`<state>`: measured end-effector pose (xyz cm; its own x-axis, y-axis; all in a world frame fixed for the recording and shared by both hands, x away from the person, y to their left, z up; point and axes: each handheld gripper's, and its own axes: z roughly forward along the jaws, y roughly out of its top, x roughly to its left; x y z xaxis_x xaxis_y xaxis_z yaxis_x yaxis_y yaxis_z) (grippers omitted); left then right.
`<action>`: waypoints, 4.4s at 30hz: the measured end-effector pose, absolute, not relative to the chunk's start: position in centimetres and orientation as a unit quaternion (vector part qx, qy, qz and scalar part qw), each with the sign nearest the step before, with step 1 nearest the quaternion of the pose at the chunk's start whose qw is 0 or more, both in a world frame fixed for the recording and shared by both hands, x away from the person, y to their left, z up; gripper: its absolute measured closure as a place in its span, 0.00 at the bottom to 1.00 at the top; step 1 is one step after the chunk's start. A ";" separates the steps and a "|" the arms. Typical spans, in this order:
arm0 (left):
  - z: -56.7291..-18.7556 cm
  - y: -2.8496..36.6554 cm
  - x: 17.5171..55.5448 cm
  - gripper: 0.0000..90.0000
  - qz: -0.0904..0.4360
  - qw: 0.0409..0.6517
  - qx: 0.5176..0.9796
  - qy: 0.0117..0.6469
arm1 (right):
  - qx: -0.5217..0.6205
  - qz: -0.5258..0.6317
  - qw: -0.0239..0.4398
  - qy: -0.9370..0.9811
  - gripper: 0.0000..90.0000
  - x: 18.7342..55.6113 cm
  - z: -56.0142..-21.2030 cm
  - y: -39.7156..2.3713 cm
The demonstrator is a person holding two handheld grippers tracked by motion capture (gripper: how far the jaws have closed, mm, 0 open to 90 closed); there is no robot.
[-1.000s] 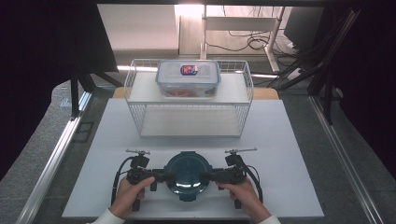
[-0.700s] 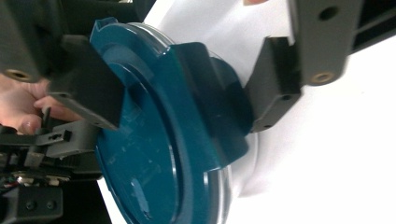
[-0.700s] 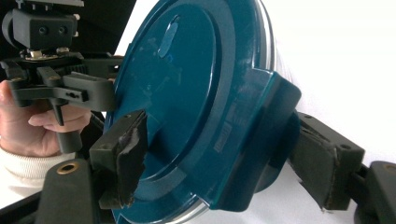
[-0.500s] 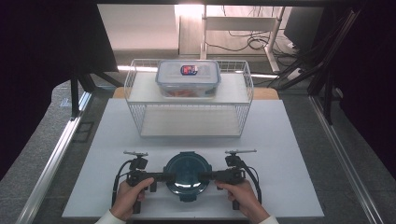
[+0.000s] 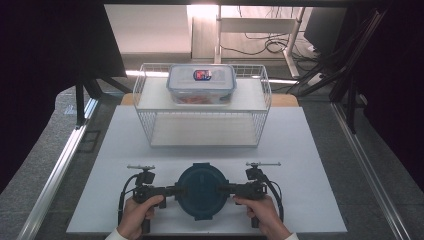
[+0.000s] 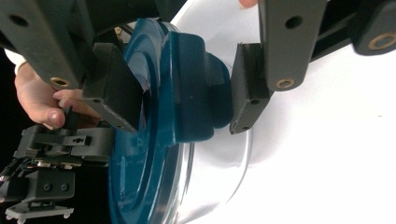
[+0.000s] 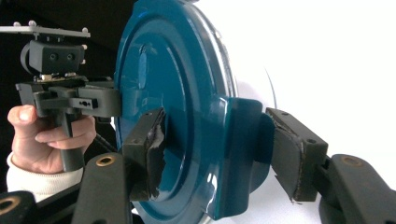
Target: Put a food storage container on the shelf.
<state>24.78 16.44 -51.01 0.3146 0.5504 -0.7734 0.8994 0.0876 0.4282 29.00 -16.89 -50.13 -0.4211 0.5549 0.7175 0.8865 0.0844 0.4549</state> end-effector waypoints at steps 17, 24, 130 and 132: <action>-50.0 16.1 24.8 0.50 -0.168 0.480 0.672 0.538 | -0.495 -0.465 0.158 -0.716 0.45 28.6 -49.1 -17.0; -48.9 15.9 25.0 0.51 -0.156 0.486 0.679 0.527 | -0.486 -0.477 0.147 -0.718 0.45 28.6 -48.2 -17.2; -23.5 19.5 43.5 0.49 -0.082 0.554 0.678 0.476 | -0.444 -0.554 0.041 -0.703 0.46 45.0 -22.2 -13.6; -23.9 19.6 44.3 0.49 -0.091 0.556 0.675 0.476 | -0.448 -0.549 0.039 -0.704 0.46 45.7 -22.2 -13.5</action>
